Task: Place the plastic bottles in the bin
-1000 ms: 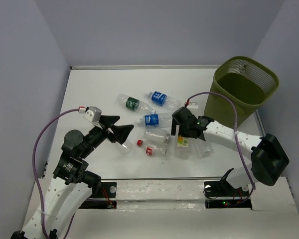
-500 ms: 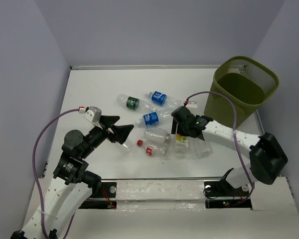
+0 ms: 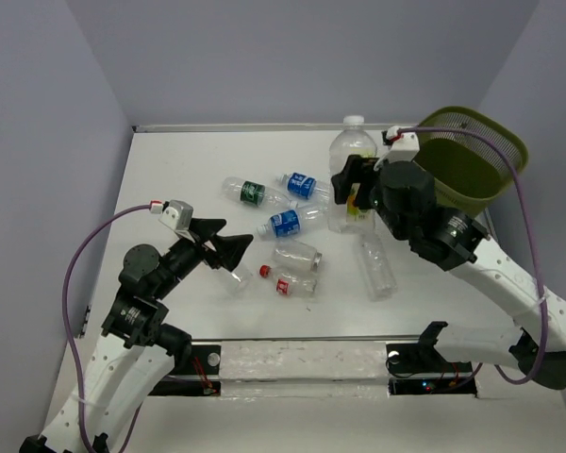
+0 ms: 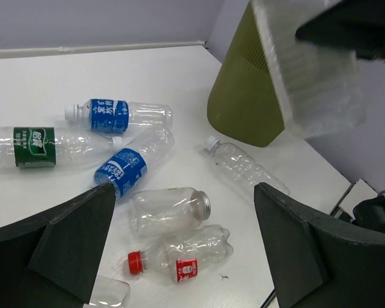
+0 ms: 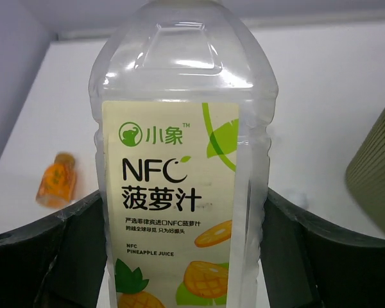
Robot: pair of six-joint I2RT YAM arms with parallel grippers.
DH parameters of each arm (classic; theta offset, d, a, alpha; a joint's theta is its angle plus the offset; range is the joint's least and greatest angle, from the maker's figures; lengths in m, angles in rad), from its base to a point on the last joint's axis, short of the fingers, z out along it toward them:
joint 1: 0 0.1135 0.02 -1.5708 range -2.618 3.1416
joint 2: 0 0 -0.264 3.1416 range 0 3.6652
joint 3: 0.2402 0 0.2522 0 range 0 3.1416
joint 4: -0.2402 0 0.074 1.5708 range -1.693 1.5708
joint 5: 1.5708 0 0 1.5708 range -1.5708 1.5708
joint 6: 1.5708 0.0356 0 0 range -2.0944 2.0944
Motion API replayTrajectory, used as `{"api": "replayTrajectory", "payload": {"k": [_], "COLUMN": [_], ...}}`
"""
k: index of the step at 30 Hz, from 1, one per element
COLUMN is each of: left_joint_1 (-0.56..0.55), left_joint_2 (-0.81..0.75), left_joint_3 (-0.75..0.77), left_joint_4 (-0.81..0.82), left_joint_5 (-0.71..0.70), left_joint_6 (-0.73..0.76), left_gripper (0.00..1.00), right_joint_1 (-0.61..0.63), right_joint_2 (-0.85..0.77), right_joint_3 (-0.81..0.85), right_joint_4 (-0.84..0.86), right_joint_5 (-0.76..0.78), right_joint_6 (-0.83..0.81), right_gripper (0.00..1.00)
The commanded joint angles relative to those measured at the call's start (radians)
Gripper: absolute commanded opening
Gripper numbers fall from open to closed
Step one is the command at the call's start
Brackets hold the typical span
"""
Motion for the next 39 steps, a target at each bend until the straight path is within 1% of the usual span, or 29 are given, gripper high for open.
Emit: {"api": "replayTrajectory", "payload": {"k": [1, 2, 3, 5, 6, 9, 10, 11, 13, 14, 15, 16, 18, 19, 21, 23, 25, 26, 27, 28, 29, 30, 31, 32, 34, 35, 36, 37, 39], "left_joint_1": [0.004, 0.004, 0.004, 0.004, 0.004, 0.0, -0.002, -0.003, -0.011, -0.014, -0.019, -0.02, -0.023, -0.025, -0.028, -0.031, -0.031, -0.031, -0.031, -0.029, -0.028, -0.025, -0.023, -0.022, -0.022, -0.022, -0.022, -0.02, -0.02], "left_joint_2": [0.01, 0.013, 0.021, 0.026, 0.024, 0.013, 0.012, 0.012, 0.012, 0.01, 0.01, 0.01, 0.013, 0.016, 0.032, 0.047, 0.058, 0.064, 0.068, 0.073, 0.079, 0.096, 0.105, 0.114, 0.139, 0.145, 0.151, 0.159, 0.174], "left_joint_3": [0.045, 0.047, 0.049, 0.05, 0.05, 0.049, 0.049, 0.049, 0.05, 0.05, 0.05, 0.05, 0.055, 0.056, 0.058, 0.061, 0.062, 0.065, 0.067, 0.07, 0.07, 0.072, 0.072, 0.072, 0.072, 0.073, 0.073, 0.073, 0.073], "left_joint_4": [0.013, 0.01, 0.01, 0.004, 0.004, 0.001, -0.001, -0.005, -0.007, -0.007, -0.007, -0.007, -0.047, -0.056, -0.068, -0.076, -0.084, -0.094, -0.096, -0.099, -0.104, -0.107, -0.11, -0.117, -0.119, -0.118, -0.119, -0.125, -0.139], "left_joint_5": [-0.027, -0.027, -0.027, -0.025, -0.028, -0.042, -0.048, -0.057, -0.076, -0.082, -0.103, -0.123, -0.189, -0.208, -0.237, -0.252, -0.295, -0.313, -0.359, -0.37, -0.375, -0.377, -0.375, -0.372, -0.366, -0.366, -0.369, -0.386, -0.421], "left_joint_6": [-0.001, -0.001, -0.001, -0.001, -0.001, -0.001, 0.0, -0.003, -0.001, -0.004, -0.007, -0.01, -0.016, -0.024, -0.032, -0.043, -0.055, -0.07, -0.075, -0.078, -0.079, -0.084, -0.084, -0.085, -0.092, -0.093, -0.095, -0.101, -0.113], "left_gripper": [0.99, 0.99, 0.99, 0.99, 0.99, 0.98, 0.97, 0.96, 0.95, 0.95, 0.95, 0.95, 0.95, 0.95, 0.95, 0.96, 0.98, 0.99, 0.99, 0.99, 0.99, 0.99, 0.99, 0.99, 0.99, 0.99, 0.99, 0.99, 0.99], "right_joint_1": [-0.046, -0.082, -0.181, -0.305, -0.424, -0.569, -0.643, -0.678, -0.746, -0.792, -0.809, -0.809, -0.809, -0.809, -0.809, -0.809, -0.746, -0.714, -0.678, -0.598, -0.559, -0.523, -0.495, -0.475, -0.465, -0.465, -0.446, -0.435, -0.404], "right_joint_2": [-0.009, 0.0, 0.019, 0.039, 0.059, 0.095, 0.121, 0.132, 0.157, 0.163, 0.169, 0.174, 0.184, 0.181, 0.157, 0.114, 0.079, 0.06, 0.022, 0.007, -0.006, -0.015, -0.023, -0.024, -0.036, -0.05, -0.068, -0.105, -0.125], "right_joint_3": [0.146, 0.16, 0.187, 0.204, 0.2, 0.189, 0.181, 0.169, 0.134, 0.122, 0.106, 0.092, 0.06, 0.055, 0.069, 0.086, 0.091, 0.086, 0.075, 0.042, 0.029, 0.019, 0.005, -0.018, -0.024, -0.024, -0.049, -0.069, -0.13], "right_joint_4": [0.354, 0.412, 0.505, 0.554, 0.599, 0.647, 0.651, 0.685, 0.692, 0.695, 0.697, 0.701, 0.713, 0.707, 0.648, 0.596, 0.594, 0.563, 0.559, 0.555, 0.548, 0.495, 0.474, 0.46, 0.375, 0.347, 0.306, 0.287, 0.218], "right_joint_5": [0.323, 0.331, 0.337, 0.331, 0.322, 0.27, 0.262, 0.247, 0.202, 0.153, 0.13, 0.122, 0.138, 0.13, 0.086, 0.007, -0.02, -0.03, -0.034, -0.039, -0.031, -0.024, -0.011, 0.031, 0.027, -0.003, -0.078, -0.185, -0.288], "right_joint_6": [-0.441, -0.492, -0.534, -0.566, -0.571, -0.566, -0.563, -0.568, -0.55, -0.522, -0.511, -0.508, -0.523, -0.526, -0.498, -0.487, -0.487, -0.491, -0.491, -0.493, -0.487, -0.485, -0.485, -0.45, -0.404, -0.384, -0.337, -0.313, -0.255], "right_gripper": [0.38, 0.38, 0.38, 0.38, 0.38, 0.38, 0.38, 0.38, 0.38, 0.38, 0.38, 0.4, 0.69, 0.8, 0.91, 0.96, 0.97, 0.97, 0.97, 0.97, 0.97, 0.98, 0.98, 0.98, 0.97, 0.94, 0.91, 0.89, 0.87]}}
